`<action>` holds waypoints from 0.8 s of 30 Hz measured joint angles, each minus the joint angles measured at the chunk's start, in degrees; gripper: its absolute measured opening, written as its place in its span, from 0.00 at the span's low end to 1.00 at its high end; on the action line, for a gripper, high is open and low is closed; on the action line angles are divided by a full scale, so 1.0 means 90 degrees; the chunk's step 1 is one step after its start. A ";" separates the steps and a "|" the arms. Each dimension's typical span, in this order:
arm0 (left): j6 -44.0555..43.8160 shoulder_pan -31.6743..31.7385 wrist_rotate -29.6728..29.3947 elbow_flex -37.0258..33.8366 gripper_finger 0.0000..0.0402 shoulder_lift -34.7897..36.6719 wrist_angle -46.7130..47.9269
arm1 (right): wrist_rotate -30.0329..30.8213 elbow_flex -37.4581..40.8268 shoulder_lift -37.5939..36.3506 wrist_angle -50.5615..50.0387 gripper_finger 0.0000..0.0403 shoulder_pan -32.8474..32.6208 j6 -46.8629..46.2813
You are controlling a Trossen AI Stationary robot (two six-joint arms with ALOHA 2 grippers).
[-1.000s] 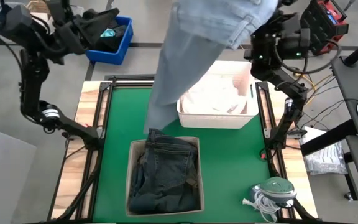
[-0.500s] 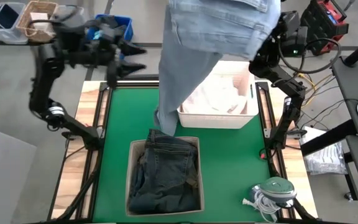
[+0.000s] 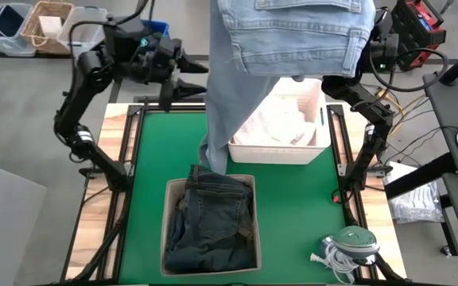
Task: Sort clothes
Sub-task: Put the light blue pants into the gray laundry organizer
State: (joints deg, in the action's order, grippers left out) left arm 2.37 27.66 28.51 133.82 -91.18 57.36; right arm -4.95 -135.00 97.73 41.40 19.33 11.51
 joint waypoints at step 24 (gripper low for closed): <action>0.0742 -0.0187 0.1743 -0.0005 0.07 -0.0805 -0.1115 | 0.0058 0.0000 0.0012 -0.0280 0.03 0.0008 0.0252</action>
State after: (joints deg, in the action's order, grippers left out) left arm 9.05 25.98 44.19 133.78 -98.42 47.33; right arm -4.43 -135.00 97.84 38.89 19.40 13.77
